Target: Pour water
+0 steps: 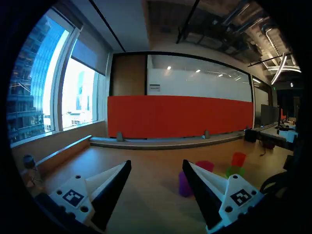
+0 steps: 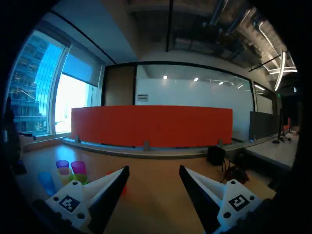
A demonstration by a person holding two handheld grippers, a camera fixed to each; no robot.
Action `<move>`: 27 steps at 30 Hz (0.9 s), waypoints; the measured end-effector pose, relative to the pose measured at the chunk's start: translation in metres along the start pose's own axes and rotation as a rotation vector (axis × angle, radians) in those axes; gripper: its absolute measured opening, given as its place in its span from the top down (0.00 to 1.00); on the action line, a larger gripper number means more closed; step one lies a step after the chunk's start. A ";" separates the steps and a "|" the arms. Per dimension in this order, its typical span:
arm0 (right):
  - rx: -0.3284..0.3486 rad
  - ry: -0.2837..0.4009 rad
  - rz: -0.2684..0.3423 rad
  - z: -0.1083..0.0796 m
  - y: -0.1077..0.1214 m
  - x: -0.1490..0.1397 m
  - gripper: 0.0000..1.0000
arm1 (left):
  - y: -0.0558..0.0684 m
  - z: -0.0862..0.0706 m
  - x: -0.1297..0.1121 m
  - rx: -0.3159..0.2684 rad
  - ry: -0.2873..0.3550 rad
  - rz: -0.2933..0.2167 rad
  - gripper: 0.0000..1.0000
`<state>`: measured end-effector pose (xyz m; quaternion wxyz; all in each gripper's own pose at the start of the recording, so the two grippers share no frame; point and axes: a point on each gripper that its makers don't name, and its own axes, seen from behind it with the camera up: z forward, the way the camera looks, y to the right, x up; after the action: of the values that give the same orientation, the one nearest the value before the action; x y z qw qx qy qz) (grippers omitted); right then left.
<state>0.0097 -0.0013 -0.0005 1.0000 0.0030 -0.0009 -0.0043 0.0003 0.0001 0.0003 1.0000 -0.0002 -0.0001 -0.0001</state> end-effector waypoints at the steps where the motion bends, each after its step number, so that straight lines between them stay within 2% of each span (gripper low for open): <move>1: 0.002 -0.002 -0.003 0.001 0.000 0.004 0.01 | 0.001 0.002 0.002 -0.002 -0.002 -0.001 0.02; 9: 0.016 -0.024 0.012 0.007 -0.003 0.031 0.01 | 0.008 0.013 0.023 -0.041 -0.015 -0.018 0.02; 21: 0.019 -0.023 0.033 0.020 0.006 0.080 0.01 | 0.009 0.019 0.070 -0.073 -0.027 -0.024 0.02; 27: 0.036 -0.022 0.029 0.024 0.007 0.102 0.01 | 0.013 0.020 0.091 -0.098 -0.033 -0.028 0.02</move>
<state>0.1122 0.0043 0.0236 0.9997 0.0209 -0.0120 0.0102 0.0918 0.0135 0.0205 0.9986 -0.0489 -0.0166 -0.0141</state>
